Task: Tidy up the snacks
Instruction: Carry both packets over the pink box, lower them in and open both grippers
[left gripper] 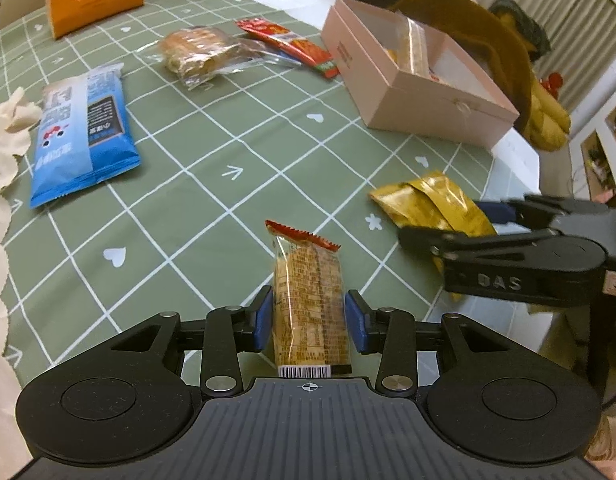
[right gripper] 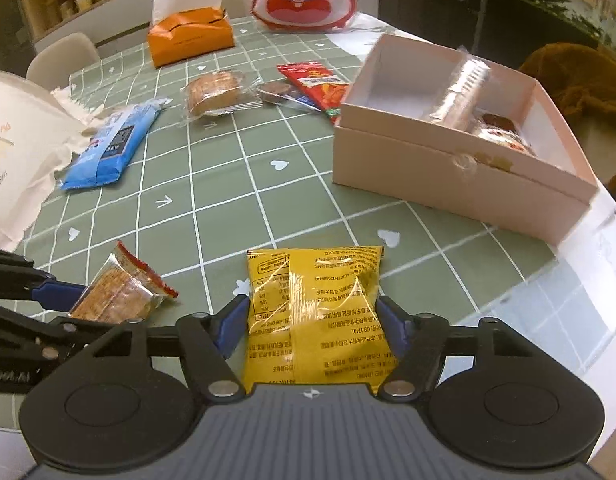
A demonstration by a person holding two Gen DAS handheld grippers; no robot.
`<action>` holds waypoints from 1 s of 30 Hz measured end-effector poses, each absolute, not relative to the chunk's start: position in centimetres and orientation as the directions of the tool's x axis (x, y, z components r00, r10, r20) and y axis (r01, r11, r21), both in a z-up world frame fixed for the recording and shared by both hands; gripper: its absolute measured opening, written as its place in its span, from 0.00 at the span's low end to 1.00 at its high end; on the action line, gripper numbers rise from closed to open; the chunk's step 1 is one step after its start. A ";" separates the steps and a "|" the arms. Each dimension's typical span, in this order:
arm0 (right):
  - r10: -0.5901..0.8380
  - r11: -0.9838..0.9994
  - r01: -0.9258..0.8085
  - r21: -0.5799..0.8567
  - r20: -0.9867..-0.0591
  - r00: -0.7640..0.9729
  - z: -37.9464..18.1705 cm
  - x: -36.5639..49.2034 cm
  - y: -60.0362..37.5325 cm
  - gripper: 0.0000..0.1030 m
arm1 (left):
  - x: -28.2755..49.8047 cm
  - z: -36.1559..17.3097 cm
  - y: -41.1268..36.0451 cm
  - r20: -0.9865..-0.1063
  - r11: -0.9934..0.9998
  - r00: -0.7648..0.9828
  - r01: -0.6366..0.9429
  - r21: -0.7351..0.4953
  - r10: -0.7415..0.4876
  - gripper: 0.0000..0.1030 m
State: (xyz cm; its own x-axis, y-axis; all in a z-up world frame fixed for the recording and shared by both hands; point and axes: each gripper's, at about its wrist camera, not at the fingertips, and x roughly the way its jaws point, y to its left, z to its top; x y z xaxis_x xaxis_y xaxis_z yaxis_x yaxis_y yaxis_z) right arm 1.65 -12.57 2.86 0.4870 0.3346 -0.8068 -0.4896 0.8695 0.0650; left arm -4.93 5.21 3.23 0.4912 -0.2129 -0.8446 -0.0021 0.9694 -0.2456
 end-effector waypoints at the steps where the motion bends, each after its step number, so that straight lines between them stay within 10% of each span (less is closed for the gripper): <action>1: 0.335 0.870 -0.487 0.069 -0.808 0.485 2.9 1.4 -12.8 0.67 | -5.1 3.2 5.1 -0.841 0.971 0.500 -0.005 -0.241 -0.206 0.41; 8: 0.342 0.889 -0.448 0.097 -0.791 0.508 4.9 1.0 -15.9 0.65 | -4.5 5.3 4.8 -0.794 0.948 0.558 -0.042 -0.316 -0.240 0.39; 14: 0.357 0.910 -0.412 0.037 -0.575 0.736 17.1 3.3 -19.1 0.65 | 0.6 17.9 5.3 -0.527 0.922 0.794 0.105 -0.373 -0.304 0.40; 20: 0.278 0.945 -0.324 -0.043 -0.416 0.866 26.3 8.0 -20.5 0.65 | 7.9 24.4 4.3 -0.438 0.943 0.855 0.155 -0.295 -0.278 0.40; 30: 0.203 0.970 -0.241 0.032 -0.652 0.731 19.2 17.4 -20.2 0.65 | 17.4 15.6 1.7 -0.543 0.868 0.708 0.209 -0.450 -0.452 0.40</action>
State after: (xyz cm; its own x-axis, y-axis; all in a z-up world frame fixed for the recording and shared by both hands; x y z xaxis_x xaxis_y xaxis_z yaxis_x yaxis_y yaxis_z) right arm 17.40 -20.20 19.17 0.7308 0.2029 -0.6517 -0.2409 0.9700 0.0318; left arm 17.40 1.69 15.59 0.7081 -0.4516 -0.5428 0.2088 0.8683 -0.4499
